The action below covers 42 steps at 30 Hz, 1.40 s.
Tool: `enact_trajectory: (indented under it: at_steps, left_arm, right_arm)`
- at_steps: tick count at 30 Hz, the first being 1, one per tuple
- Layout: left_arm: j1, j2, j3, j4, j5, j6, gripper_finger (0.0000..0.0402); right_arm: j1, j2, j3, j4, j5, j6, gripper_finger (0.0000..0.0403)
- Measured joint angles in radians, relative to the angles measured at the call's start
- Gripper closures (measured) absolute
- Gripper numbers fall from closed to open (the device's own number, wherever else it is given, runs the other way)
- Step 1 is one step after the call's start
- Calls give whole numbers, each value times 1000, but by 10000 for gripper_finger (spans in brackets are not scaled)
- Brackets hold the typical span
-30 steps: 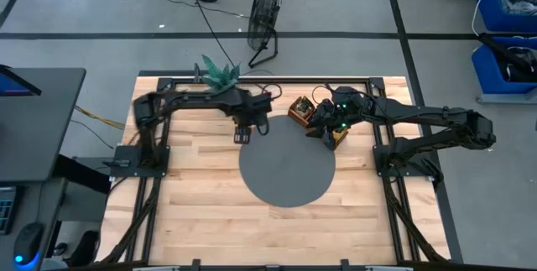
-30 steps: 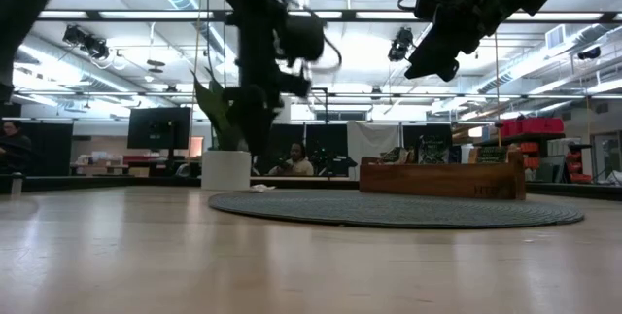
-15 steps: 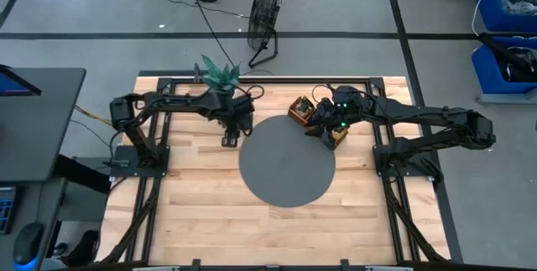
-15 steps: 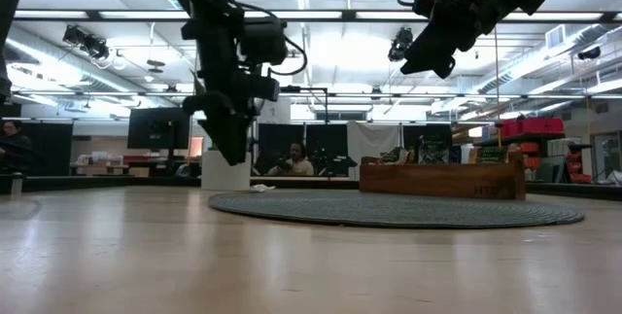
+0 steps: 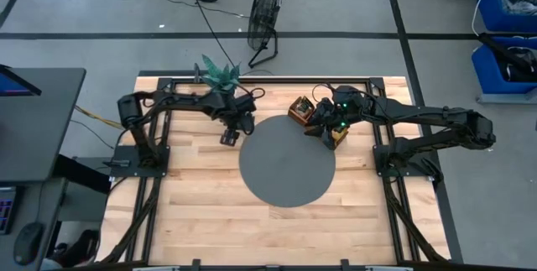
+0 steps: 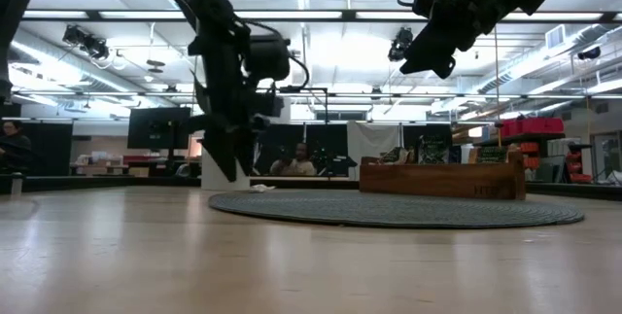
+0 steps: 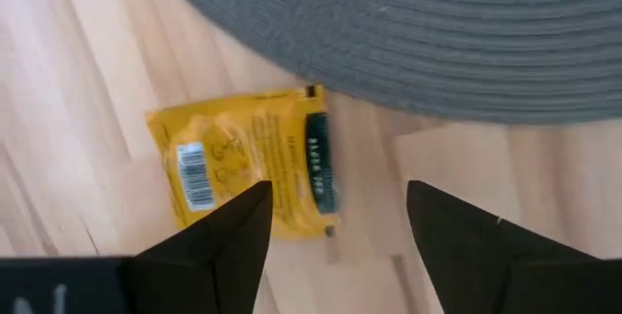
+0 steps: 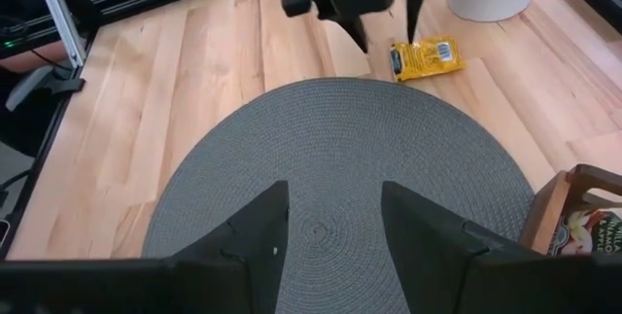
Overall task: Pick & Place Tea
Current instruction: Put the yellow tea bag into the right section of the wooden organizer
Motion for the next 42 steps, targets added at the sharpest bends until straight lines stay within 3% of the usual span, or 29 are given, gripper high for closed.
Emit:
enact_trajectory:
  at_steps: [18, 36, 42]
  left_arm:
    - [46, 88, 4, 21, 1, -34, 172]
    - [45, 115, 4, -34, 50, -122, 387]
    - [40, 95, 23, -56, 38, -194, 399]
  right_arm:
    - [0, 0, 0, 5, 0, 19, 229]
    - [0, 0, 0, 5, 0, 18, 229]
    - [0, 0, 0, 5, 0, 14, 229]
